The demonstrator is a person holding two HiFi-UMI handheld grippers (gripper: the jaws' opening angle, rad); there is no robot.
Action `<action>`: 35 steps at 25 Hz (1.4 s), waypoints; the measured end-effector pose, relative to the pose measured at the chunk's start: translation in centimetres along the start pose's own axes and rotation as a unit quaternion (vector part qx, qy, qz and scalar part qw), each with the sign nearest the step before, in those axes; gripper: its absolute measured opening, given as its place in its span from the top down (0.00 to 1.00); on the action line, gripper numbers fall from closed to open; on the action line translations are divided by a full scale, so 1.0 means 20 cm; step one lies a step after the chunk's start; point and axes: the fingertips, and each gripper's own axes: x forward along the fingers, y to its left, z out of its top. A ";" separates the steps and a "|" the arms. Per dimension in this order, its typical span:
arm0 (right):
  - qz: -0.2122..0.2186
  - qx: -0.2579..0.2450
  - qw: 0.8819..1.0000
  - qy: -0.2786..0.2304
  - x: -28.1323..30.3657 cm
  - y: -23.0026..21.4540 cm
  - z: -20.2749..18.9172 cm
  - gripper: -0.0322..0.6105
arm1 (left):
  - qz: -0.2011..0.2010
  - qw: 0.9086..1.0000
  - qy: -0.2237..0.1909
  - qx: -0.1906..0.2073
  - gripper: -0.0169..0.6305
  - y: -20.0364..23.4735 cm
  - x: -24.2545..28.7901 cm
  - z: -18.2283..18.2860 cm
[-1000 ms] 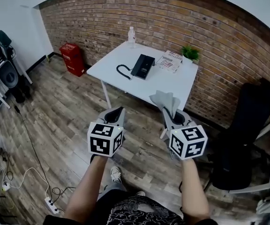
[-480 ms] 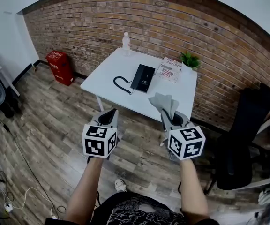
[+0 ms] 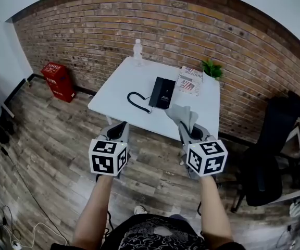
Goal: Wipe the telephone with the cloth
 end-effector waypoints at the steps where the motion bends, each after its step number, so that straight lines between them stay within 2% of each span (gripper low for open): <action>1: -0.002 -0.001 1.000 0.001 0.02 0.00 0.01 0.93 | -0.002 1.000 0.000 -0.001 0.97 0.02 0.01 0.00; 6: -0.015 -0.001 1.000 0.000 0.10 0.01 0.04 0.93 | -0.008 1.000 0.001 -0.001 0.97 0.12 0.04 0.00; 16: -0.010 0.004 1.000 -0.003 0.35 -0.08 0.06 0.93 | -0.013 1.000 0.012 0.008 0.97 0.22 0.24 0.00; 21: -0.001 -0.004 1.000 0.000 0.55 -0.19 0.08 0.93 | -0.010 1.000 0.016 0.011 0.97 0.28 0.44 0.03; 35: 0.026 0.005 1.000 0.007 1.17 -0.68 0.21 0.93 | 0.000 0.999 0.043 0.006 0.97 0.42 1.17 0.22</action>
